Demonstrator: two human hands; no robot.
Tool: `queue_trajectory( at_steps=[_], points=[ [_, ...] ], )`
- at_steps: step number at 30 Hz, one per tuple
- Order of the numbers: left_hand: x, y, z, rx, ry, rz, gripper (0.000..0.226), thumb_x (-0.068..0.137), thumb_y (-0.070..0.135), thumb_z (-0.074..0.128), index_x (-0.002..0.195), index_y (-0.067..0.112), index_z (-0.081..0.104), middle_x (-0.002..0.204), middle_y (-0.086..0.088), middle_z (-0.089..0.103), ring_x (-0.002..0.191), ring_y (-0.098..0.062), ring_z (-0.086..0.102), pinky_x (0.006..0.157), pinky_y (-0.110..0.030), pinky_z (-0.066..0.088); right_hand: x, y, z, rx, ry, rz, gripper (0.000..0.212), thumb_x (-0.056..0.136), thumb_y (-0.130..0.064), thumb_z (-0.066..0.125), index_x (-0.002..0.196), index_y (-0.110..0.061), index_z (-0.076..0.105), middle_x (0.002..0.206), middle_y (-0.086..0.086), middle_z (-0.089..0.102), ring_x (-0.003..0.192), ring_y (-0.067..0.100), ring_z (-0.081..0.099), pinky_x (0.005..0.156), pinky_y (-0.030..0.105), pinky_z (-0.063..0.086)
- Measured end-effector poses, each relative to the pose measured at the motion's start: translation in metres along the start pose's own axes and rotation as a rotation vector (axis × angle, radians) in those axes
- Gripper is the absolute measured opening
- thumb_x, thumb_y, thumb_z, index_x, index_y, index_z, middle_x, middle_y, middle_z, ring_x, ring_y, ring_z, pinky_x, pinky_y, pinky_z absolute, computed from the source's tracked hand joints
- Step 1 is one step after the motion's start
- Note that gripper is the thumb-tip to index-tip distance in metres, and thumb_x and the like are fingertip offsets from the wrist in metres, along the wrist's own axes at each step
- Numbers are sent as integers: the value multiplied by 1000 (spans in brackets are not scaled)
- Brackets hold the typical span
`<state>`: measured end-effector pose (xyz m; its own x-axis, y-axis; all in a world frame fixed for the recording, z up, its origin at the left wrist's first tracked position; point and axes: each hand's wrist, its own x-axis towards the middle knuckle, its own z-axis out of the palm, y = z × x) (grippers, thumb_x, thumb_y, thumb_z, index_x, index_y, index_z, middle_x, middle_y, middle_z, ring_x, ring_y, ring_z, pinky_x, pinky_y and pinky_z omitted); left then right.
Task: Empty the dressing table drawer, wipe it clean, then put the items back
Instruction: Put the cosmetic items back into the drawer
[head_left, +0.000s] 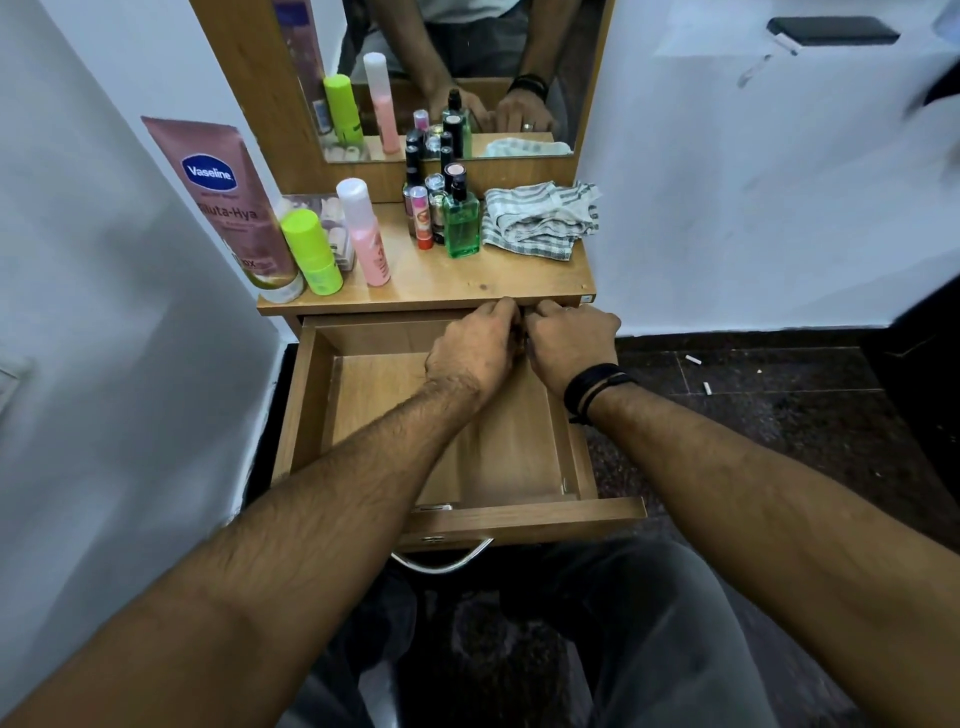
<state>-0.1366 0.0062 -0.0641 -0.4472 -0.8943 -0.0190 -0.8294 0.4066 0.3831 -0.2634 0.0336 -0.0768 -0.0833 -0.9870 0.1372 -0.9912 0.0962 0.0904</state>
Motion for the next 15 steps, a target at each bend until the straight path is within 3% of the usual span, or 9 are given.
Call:
queue_trajectory(
  at_steps=[7,15],
  points=[
    [-1,-2,-1,77,-20,-19,35,97,17,48,130,27,54,130,-3,59,113,-36,60,83,-44,49,-4,3,4,5,5,10,18,96,-25,51,106,-24,66,99,-4,62,87,30,62,67,37,35],
    [-5,-5,-2,129,-50,11,38,99,21,49,136,30,53,131,-1,58,114,-36,60,85,-47,52,-6,9,4,10,-52,35,24,101,-31,46,116,-26,63,108,-2,58,92,30,61,66,39,39]
  ],
)
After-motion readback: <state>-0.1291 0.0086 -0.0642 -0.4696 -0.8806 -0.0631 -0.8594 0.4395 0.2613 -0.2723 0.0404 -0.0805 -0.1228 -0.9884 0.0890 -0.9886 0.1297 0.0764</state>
